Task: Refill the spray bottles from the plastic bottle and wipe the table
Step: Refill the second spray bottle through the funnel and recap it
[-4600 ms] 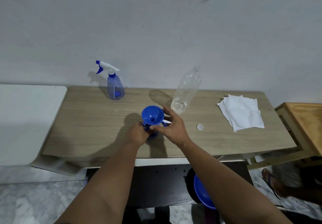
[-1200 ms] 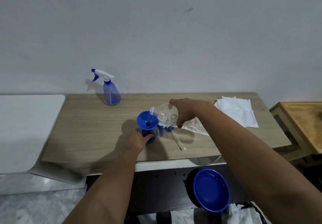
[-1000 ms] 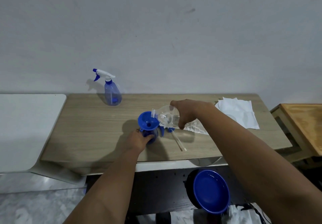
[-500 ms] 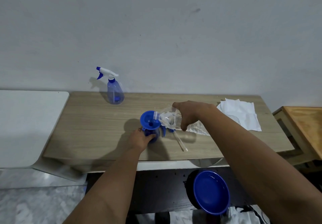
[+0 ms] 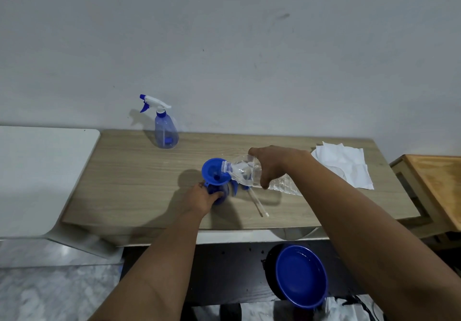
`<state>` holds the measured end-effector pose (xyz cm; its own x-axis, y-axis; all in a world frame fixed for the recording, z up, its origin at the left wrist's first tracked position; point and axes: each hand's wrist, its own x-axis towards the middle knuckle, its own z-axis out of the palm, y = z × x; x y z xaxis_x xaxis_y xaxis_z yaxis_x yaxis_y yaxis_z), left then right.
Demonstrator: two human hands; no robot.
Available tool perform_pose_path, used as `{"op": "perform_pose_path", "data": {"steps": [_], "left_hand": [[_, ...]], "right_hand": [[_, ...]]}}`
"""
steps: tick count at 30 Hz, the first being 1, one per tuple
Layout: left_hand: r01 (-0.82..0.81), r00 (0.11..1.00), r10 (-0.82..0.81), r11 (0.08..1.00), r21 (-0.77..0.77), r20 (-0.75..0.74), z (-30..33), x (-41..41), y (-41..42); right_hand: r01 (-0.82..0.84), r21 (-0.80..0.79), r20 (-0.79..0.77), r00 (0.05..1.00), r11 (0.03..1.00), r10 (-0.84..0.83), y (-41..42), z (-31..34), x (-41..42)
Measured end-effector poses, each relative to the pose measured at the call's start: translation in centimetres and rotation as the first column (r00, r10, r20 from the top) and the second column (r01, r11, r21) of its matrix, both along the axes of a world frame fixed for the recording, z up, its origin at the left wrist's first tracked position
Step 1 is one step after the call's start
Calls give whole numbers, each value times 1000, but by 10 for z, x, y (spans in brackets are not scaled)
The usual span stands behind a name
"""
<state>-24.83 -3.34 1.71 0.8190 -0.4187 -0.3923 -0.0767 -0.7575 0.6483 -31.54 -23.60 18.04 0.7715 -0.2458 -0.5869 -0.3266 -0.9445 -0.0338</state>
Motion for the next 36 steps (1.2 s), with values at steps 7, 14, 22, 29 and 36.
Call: {"op": "perform_pose_path", "data": {"steps": [7,14,22,29,36], "left_hand": [[-13,1000,13,1000,-12,-2,-2,0,0],[2,1000,-2,1000,9,12,-1,1,0],[0,999,-1,1000,29,32,-1,0,0],[22,997,-27,997,72,77,5,-2,0],[24,998,-26,999,34,57,2,-1,1]], "right_hand": [[1,0,-12,1000,1000,-1,0,0,-1],[4,-3,-20,1000,1000,-4,-2,1,-1],[3,-18,-23,1000,1000,-3,-3,-1,-2],[1,-18,-30,1000,1000,-2,-3,-1,-3],[7,4,-21,1000,1000,-7,-1,-3,-5]]}}
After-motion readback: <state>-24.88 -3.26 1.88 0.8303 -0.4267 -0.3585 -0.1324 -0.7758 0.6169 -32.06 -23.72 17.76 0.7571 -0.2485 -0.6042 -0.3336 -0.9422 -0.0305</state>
